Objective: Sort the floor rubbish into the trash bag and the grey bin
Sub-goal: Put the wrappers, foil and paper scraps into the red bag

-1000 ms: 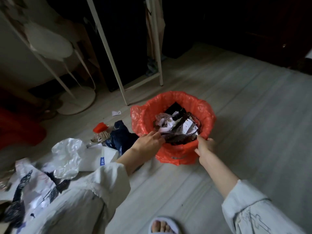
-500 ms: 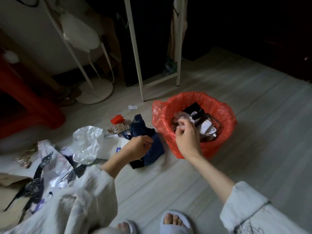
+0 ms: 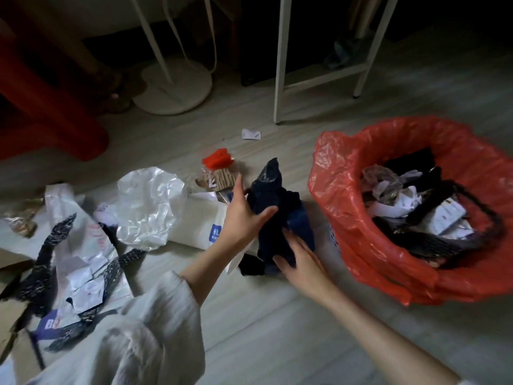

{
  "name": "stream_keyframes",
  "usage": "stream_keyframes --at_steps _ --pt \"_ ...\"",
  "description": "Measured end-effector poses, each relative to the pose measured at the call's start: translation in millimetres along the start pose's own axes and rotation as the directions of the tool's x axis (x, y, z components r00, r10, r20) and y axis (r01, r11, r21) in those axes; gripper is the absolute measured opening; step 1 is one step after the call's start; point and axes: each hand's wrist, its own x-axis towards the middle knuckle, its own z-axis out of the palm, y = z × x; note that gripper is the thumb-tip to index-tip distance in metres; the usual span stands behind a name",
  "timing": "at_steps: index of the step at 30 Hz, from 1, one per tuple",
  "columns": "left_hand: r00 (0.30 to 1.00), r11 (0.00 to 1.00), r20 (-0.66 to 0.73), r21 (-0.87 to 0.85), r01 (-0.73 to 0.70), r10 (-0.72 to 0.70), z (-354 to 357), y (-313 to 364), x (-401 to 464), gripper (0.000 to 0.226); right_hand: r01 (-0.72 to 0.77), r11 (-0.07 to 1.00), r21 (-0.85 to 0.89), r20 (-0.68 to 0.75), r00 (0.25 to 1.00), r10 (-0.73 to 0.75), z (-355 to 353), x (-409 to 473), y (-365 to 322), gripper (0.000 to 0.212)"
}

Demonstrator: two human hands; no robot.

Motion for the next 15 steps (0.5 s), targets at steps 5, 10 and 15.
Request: stream_keyframes --at_steps 5,10,15 --pt "0.989 0.951 0.004 0.277 -0.14 0.145 -2 -28 -2 0.044 -0.012 0.998 0.062 -0.217 0.976 0.025 -2 -14 14 0.055" --pt "0.878 0.604 0.293 0.641 -0.474 0.378 -15 -81 -57 0.041 -0.137 0.99 0.031 -0.124 0.982 0.14 -3 -6 19 0.065" --pt "0.804 0.398 0.367 0.725 -0.562 0.468 -16 -95 -89 0.037 -0.192 0.894 0.405 -0.022 0.975 0.219 6 -1 0 0.016"
